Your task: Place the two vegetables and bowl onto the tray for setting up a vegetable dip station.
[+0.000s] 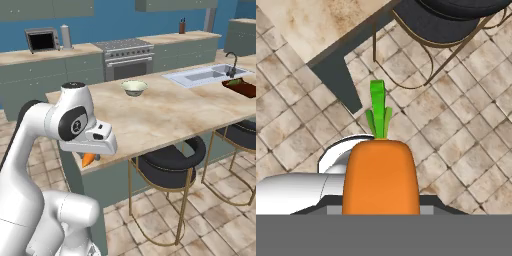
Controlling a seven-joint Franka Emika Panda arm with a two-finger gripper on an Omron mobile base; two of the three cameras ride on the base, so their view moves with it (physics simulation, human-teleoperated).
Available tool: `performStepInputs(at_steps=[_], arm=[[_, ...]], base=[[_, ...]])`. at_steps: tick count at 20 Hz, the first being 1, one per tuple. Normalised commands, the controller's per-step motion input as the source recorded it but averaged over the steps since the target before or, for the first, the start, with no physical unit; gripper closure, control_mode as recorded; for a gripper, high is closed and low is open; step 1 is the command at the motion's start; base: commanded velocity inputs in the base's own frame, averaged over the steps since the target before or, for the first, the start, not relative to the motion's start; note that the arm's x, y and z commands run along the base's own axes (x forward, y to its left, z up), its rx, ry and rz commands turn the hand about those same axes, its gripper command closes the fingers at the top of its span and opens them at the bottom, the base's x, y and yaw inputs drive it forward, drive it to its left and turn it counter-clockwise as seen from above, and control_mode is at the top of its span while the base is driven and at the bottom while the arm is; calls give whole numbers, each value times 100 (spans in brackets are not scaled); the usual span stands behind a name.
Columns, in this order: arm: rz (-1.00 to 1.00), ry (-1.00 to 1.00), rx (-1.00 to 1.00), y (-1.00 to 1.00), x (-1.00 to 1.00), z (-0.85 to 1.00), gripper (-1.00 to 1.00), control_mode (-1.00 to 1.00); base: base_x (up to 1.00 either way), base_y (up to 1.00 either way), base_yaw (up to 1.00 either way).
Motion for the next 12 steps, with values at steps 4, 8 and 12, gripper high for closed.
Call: performStepInputs(at_steps=[4, 8, 12], arm=[[0, 0, 0, 0, 0, 0, 100, 100], [0, 0, 0, 0, 0, 0, 100, 100], [0, 0, 0, 0, 0, 0, 100, 100]], base=[[0, -100, 52], [0, -100, 51], [1, -100, 49]])
